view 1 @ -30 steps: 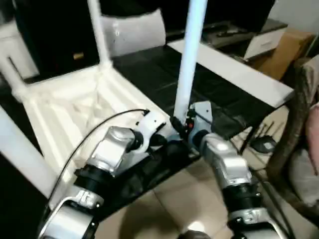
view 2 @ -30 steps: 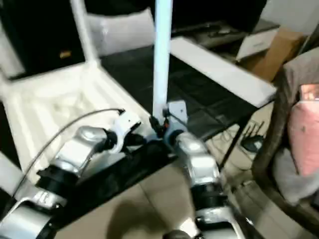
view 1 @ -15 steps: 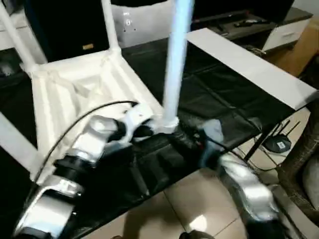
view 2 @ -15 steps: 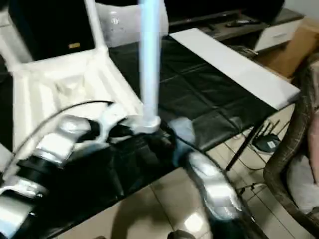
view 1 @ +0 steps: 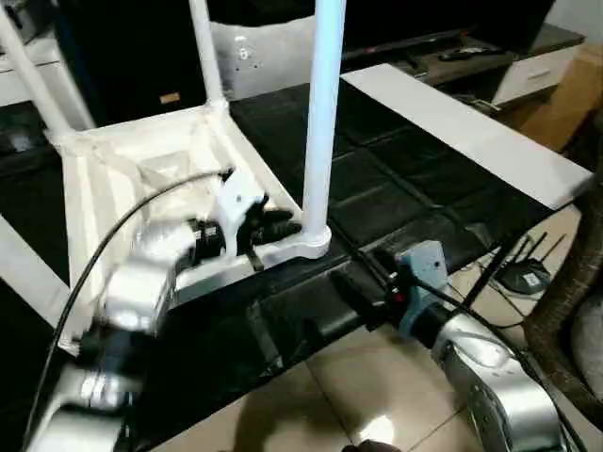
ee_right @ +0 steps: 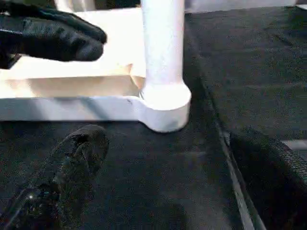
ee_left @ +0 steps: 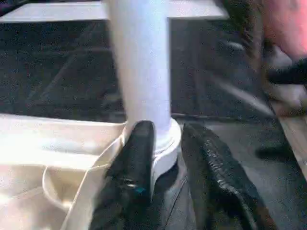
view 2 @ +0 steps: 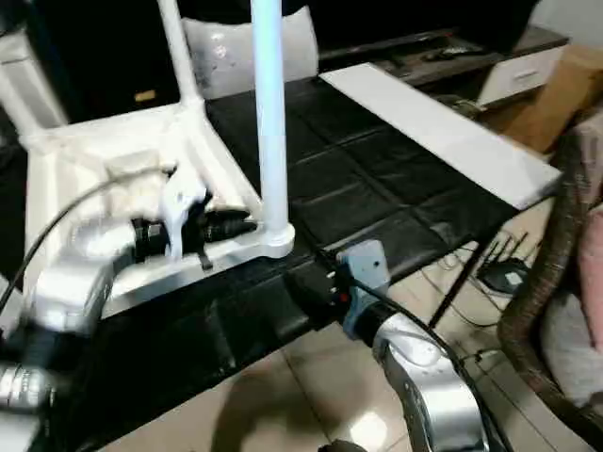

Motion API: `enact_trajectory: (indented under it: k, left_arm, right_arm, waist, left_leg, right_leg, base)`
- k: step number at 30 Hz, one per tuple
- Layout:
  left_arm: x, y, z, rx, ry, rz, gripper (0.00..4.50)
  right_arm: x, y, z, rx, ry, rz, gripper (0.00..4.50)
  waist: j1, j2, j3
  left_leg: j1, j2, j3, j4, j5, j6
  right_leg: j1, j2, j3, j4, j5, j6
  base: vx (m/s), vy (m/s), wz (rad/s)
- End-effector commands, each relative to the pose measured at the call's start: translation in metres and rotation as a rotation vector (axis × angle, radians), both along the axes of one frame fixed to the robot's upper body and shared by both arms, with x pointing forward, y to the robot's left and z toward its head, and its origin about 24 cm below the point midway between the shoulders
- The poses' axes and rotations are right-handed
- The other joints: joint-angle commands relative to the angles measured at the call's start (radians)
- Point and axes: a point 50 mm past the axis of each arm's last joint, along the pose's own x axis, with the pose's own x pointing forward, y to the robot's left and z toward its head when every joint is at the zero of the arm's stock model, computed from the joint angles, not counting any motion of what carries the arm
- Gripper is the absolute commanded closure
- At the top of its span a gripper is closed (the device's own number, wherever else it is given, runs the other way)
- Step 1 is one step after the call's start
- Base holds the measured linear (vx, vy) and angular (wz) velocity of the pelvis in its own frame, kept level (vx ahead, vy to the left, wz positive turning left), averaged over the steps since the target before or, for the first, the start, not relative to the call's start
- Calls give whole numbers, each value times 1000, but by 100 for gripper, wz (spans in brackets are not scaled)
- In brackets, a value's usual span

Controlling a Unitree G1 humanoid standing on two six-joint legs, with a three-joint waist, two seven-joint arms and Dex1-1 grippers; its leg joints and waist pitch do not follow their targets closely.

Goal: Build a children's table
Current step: Rotate leg to tighten

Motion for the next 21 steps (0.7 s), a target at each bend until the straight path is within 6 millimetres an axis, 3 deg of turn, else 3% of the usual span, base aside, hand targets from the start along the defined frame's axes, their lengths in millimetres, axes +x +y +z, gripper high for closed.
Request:
enact_trajectory:
  k: [1,2,4,5,6,7,8,9,10,11,12,13,14,15,16,17,18,19,20,21]
  left_arm:
    - [-11,0,13,-69,-76,116,297]
    - [-11,0,13,-69,-76,116,283]
    - [-23,-2,10,-77,-93,190,271]
    - [-35,-5,5,-73,-85,242,271]
    - [-43,-6,-1,-53,-80,279,265]
    - [-51,-6,-11,-37,-53,333,258]
    - [-53,-6,-15,-35,-38,357,246]
    - [-54,-6,-16,-34,-32,367,234]
    - [-59,-9,-22,-29,-16,385,234]
    - [-66,-10,-27,-20,1,422,227]
    - [-70,-9,-29,-12,19,451,227]
    - [-70,-9,-30,-11,22,454,227]
    - [-72,-7,-33,-11,48,492,209]
    - [-74,-4,-35,-9,68,526,199]
    - [-75,-2,-37,-6,82,557,199]
    - [-77,1,-37,-16,74,591,199]
    - [-81,13,-36,-14,25,686,199]
    - [-82,18,-34,-31,13,720,199]
    - [-82,21,-34,-47,9,739,199]
    - [-81,27,-33,-37,12,780,199]
  right_arm:
    - [2,2,9,-18,-56,16,0]
    - [2,2,9,-18,-56,16,0]
    - [2,4,9,-12,-60,16,0]
    - [1,6,10,-10,-61,21,0]
    - [0,8,9,-16,-60,31,0]
    - [-1,10,8,-30,-61,55,0]
    - [-1,10,7,-35,-61,64,0]
    - [-1,10,7,-38,-61,69,0]
    - [-3,11,6,-45,-55,86,0]
    - [-5,9,4,-62,-48,101,0]
    - [-6,8,3,-75,-46,106,0]
    - [-6,8,3,-77,-46,107,0]
    - [-7,7,2,-79,-41,108,0]
    - [-8,6,1,-81,-36,108,0]
    - [-8,5,0,-82,-32,108,0]
    - [-8,4,1,-53,-18,100,0]
    - [-8,3,0,-31,1,107,0]
    - [-8,3,0,-34,-2,118,0]
    - [-7,4,-1,-39,-6,127,0]
    - [-5,4,0,-28,-10,118,0]
  waist:
    - [4,5,-66]
    - [-5,8,-66]
    - [-22,28,-63]
    - [-38,26,-50]
    - [-46,24,-44]
    - [-39,7,-39]
    - [-27,-3,-37]
    - [-2,-25,-41]
    - [9,-45,-43]
    - [43,-61,-39]
    - [53,-80,-39]
    - [61,-70,-32]
    - [69,-71,-40]
    - [72,-81,-43]
    - [88,-53,-58]
    - [72,-61,-64]
    - [85,-75,-49]
    - [99,-67,-53]
    - [164,-25,-59]
    - [150,-62,-46]
  left_leg:
    - [-57,16,-57,-107,-268,62]
    - [-54,23,-77,-106,-267,64]
    - [-36,68,-151,-145,-362,84]
    - [-10,99,-215,-182,-412,140]
    - [9,100,-257,-190,-383,189]
    - [-5,88,-266,-191,-365,202]
    - [-23,67,-259,-191,-372,188]
    - [-44,-1,-224,-142,-365,130]
    - [-45,-60,-176,-50,-344,85]
    - [-31,-88,12,251,-238,114]
    - [-62,-61,22,218,-219,133]
    - [-36,-52,19,178,-216,138]
    - [-11,-50,19,130,-210,144]
    - [0,-41,14,77,-202,164]
    - [21,-18,-16,10,-136,216]
    - [64,11,7,-16,-154,195]
    - [41,28,14,-14,-224,210]
    - [52,91,16,-20,-222,210]
    - [27,328,-88,-123,-264,250]
    - [54,363,-91,-143,-288,233]
  right_leg:
    - [98,-64,4,-81,-439,-59]
    - [91,-58,0,-76,-380,-72]
    - [84,-15,-10,-27,-253,-128]
    - [64,20,10,32,-235,-174]
    - [46,38,28,67,-260,-225]
    - [43,32,64,76,-277,-273]
    - [52,26,81,69,-297,-299]
    - [55,6,106,5,-417,-364]
    - [40,-21,99,-70,-551,-412]
    - [21,-80,44,-165,-837,-386]
    - [70,-116,43,-136,-773,-217]
    - [72,-142,56,-144,-755,-133]
    - [74,-139,59,-144,-724,-61]
    - [93,-146,64,-148,-685,29]
    - [105,-95,-6,-158,-515,263]
    - [74,-64,32,-165,-528,305]
    - [107,-86,24,-176,-540,367]
    - [115,-99,21,-175,-569,371]
    - [159,-156,166,152,-347,166]
    - [79,-168,275,220,-206,53]
  base:
    - [4,-7,21]
    - [8,-35,53]
    - [18,-53,56]
    - [65,-117,58]
    - [65,-117,58]
    - [68,-187,69]
    - [23,-256,82]
    - [23,-256,82]
    - [-7,-310,79]
    - [-54,-273,53]
    - [-54,-273,53]
    - [-9,-207,48]
    - [16,-201,74]
    - [16,-201,74]
    - [-65,-212,80]
    - [-50,-170,45]
    - [-50,-170,45]
    - [-9,-98,14]
    - [76,-38,16]
    - [76,-38,16]
